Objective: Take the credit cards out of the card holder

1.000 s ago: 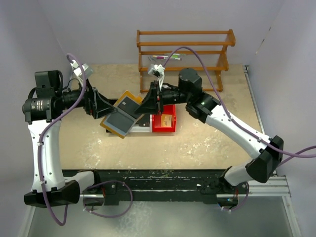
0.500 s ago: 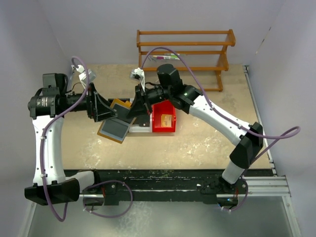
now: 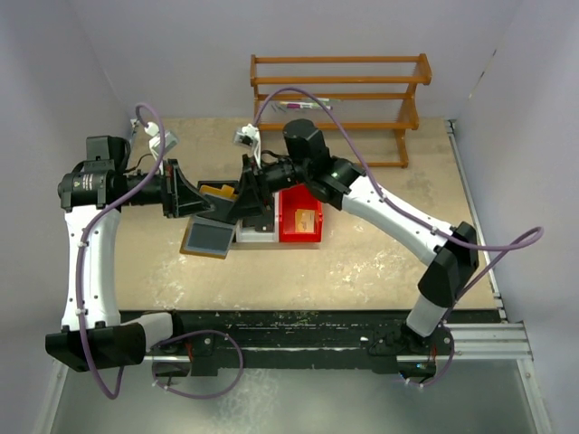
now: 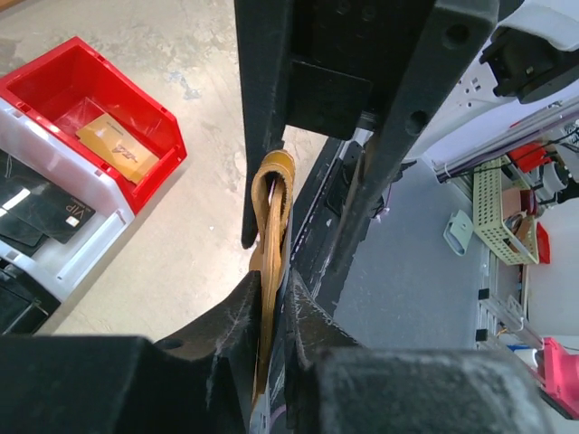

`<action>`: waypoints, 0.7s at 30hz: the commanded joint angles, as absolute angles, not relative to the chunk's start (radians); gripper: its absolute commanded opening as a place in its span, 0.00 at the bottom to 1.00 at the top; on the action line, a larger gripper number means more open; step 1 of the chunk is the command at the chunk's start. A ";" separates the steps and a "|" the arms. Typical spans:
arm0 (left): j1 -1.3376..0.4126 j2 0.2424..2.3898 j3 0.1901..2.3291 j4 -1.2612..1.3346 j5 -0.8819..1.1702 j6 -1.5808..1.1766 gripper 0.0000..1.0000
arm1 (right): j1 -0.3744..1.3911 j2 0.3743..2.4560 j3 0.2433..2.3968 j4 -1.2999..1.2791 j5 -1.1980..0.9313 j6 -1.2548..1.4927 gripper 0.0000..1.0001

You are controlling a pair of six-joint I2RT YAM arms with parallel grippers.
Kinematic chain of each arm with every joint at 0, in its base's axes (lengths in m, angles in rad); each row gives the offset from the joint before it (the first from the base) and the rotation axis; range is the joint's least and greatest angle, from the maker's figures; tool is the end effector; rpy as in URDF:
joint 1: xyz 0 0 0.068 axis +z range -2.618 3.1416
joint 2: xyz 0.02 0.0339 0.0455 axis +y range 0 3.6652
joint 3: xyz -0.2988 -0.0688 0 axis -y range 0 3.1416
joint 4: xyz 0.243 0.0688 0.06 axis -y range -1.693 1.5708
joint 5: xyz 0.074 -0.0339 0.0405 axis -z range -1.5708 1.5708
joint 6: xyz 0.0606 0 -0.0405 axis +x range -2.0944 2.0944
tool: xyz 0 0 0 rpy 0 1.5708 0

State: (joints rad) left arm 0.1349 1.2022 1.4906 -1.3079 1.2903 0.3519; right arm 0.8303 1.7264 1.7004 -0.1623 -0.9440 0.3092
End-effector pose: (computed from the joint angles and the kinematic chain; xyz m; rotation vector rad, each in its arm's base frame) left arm 0.1820 -0.0341 0.4415 0.6369 1.9334 -1.3185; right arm 0.2460 0.3419 0.4418 -1.2193 1.5703 1.6047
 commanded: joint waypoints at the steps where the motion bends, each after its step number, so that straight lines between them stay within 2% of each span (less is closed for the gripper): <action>1: 0.135 1.197 1.513 -1.239 1.334 0.251 0.16 | 0.778 1.612 1.502 0.236 -0.894 0.581 0.56; 5: 0.136 1.168 1.523 -1.070 1.335 0.012 0.13 | 0.758 1.493 1.158 0.823 -0.721 0.922 0.68; 7: 0.137 1.139 1.499 -0.934 1.342 -0.145 0.13 | 0.771 1.468 1.045 1.086 -0.620 1.036 0.70; 9: 0.137 1.102 1.462 -0.785 1.343 -0.307 0.13 | 0.786 1.474 0.969 1.241 -0.574 1.114 0.71; 13: 0.136 1.081 1.419 -0.595 1.359 -0.520 0.13 | 0.820 1.503 0.935 1.362 -0.519 1.165 0.71; 18: 0.137 1.065 1.407 -0.567 1.353 -0.575 0.13 | 0.849 1.534 0.941 1.460 -0.481 1.193 0.68; 21: 0.137 1.054 1.383 -0.542 1.355 -0.603 0.13 | 0.864 1.563 0.973 1.477 -0.475 1.208 0.63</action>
